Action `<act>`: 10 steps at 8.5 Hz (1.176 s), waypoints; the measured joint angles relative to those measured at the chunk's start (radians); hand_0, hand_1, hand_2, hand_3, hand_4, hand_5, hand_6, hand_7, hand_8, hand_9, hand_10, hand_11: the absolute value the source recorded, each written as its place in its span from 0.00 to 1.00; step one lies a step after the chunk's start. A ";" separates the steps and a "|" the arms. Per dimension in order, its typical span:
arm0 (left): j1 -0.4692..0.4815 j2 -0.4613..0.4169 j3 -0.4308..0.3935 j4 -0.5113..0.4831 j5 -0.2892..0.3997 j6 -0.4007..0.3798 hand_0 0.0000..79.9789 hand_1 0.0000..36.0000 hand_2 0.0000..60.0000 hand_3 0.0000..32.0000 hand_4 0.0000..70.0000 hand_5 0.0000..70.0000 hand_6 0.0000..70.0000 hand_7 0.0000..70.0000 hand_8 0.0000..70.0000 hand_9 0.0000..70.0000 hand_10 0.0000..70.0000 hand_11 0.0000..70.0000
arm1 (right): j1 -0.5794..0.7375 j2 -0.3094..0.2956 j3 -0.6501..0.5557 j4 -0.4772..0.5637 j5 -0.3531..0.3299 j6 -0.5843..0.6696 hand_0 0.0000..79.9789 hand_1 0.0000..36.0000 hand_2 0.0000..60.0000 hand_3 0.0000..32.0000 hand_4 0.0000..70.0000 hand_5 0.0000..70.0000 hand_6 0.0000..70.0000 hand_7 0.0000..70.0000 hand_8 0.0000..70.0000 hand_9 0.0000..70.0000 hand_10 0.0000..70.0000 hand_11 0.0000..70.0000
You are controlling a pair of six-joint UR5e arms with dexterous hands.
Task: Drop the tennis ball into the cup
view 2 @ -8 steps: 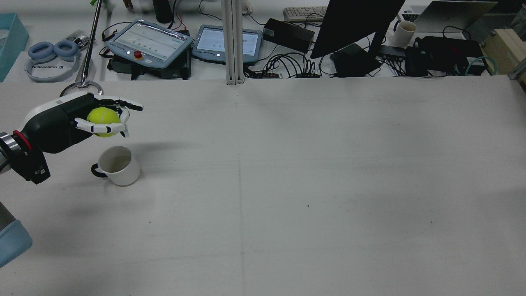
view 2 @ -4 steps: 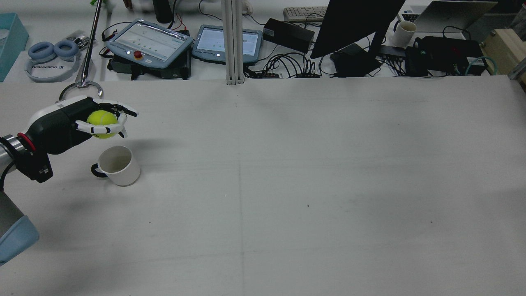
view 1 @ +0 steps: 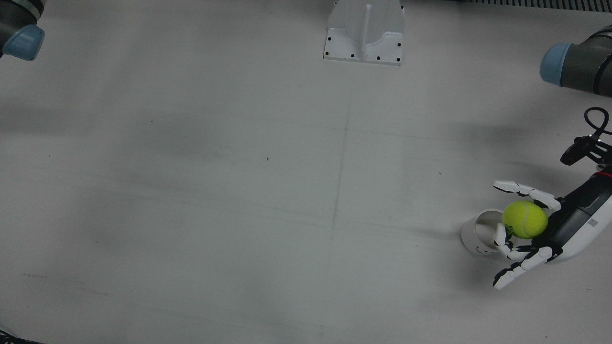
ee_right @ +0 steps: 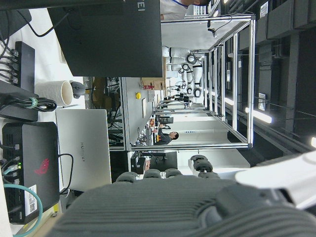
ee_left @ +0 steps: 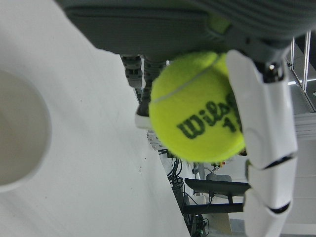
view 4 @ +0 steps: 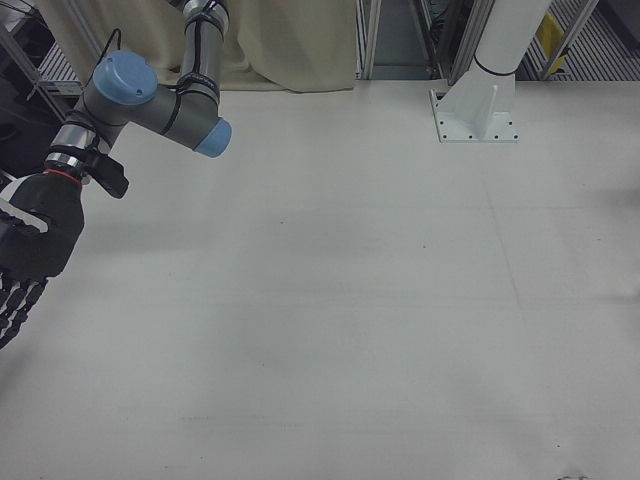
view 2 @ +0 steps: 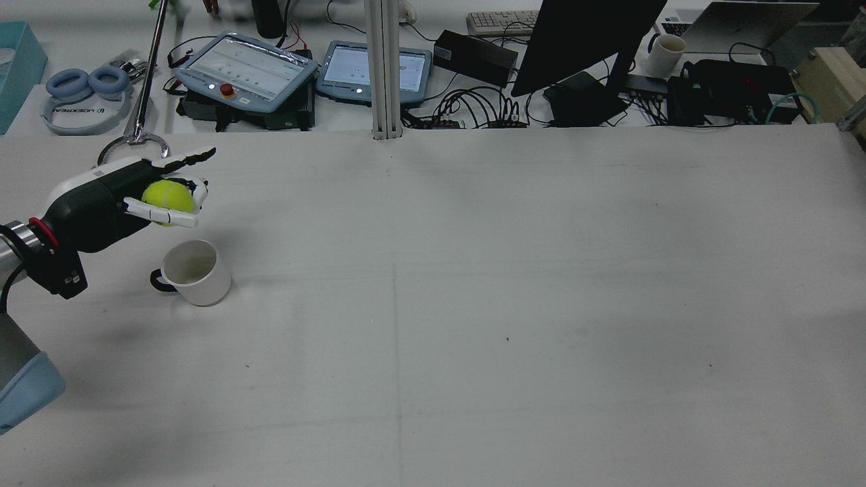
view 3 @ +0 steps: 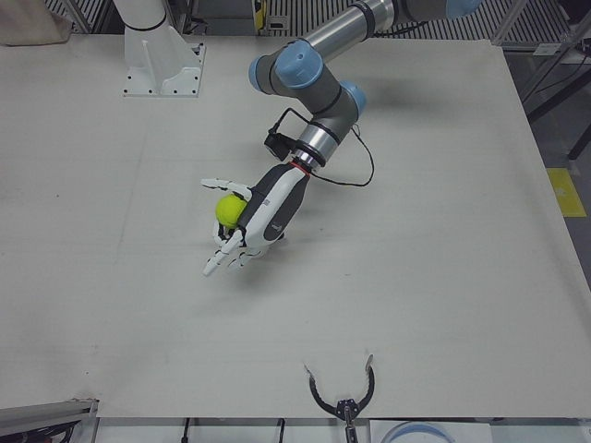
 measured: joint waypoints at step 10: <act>-0.036 0.016 -0.055 -0.008 0.001 -0.002 0.65 0.75 0.36 0.00 0.00 0.04 0.01 0.20 0.00 0.02 0.00 0.00 | 0.000 0.000 -0.001 0.000 0.000 0.000 0.00 0.00 0.00 0.00 0.00 0.00 0.00 0.00 0.00 0.00 0.00 0.00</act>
